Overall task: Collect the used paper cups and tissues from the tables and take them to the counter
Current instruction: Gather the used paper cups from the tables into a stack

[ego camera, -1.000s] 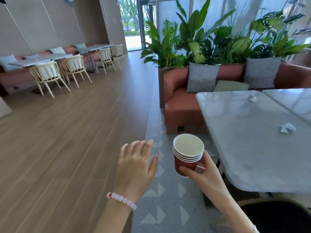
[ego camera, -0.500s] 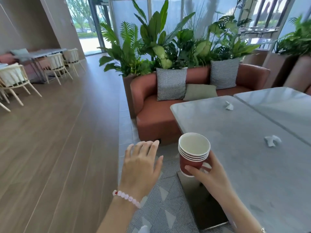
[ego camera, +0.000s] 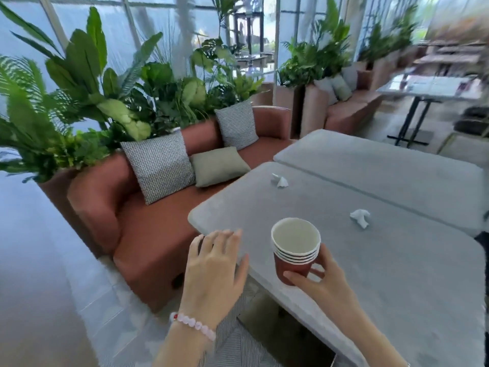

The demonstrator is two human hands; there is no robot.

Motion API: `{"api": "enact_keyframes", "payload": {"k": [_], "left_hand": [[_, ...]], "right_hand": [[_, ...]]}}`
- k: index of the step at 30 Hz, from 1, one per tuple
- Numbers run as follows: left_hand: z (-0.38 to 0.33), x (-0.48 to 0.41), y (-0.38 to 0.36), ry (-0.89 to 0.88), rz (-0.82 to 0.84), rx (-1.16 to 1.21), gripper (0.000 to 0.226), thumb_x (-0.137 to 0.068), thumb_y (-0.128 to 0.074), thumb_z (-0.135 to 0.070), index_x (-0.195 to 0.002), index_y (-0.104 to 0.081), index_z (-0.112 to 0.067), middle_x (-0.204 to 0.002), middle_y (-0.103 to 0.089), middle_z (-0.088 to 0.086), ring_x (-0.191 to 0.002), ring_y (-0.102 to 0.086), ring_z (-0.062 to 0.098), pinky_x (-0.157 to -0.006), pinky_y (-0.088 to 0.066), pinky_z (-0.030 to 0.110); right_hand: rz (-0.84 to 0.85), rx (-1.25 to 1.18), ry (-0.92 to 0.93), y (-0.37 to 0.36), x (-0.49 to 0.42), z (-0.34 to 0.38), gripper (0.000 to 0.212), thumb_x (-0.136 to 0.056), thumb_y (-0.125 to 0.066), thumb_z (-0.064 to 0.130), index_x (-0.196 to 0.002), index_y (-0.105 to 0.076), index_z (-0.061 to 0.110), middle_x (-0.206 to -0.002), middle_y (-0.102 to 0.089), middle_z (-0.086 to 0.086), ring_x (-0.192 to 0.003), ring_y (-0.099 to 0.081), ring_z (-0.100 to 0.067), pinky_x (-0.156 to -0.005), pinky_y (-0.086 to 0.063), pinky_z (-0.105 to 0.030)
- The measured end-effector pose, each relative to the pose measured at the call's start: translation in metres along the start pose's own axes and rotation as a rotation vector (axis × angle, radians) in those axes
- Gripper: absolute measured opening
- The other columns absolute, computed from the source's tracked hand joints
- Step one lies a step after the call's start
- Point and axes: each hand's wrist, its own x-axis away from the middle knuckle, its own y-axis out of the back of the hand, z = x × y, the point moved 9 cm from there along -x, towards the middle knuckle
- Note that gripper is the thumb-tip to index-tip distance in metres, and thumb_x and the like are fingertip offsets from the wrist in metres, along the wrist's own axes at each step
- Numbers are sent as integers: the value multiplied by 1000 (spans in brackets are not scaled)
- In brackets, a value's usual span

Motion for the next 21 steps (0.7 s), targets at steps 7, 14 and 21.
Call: {"api": "enact_keyframes", "payload": {"k": [7,14,21], "left_hand": [[-8,-65,-46,-194,71,153,40,-84,-57,-32,-118,-61,-11,-109,-67,6,-101,-63,28,-89,-49,49],[-27,-125,-100,-326,89,208,39,-80,-66,-29,-113,-64,-9,-105,-69,7,-95,-65,29,-86,-51,48],[-42,-193,-150,-435,85,244,35,-84,-61,-31,-113,-64,-10,-104,-68,3,-95,-64,26,-87,-50,46]], "right_hand": [[-239,46,-93,22,-34,-14,62,-59,-82,42,-94,-39,70,-93,-53,42,-88,-56,14,-64,-43,-9],[-396,17,-148,50,-78,-40,52,-65,-84,20,-100,-51,41,-100,-63,23,-91,-59,13,-71,-49,-9],[-458,-34,-185,69,-140,-58,54,-65,-84,20,-102,-52,43,-102,-64,22,-96,-61,3,-72,-47,-13]]}}
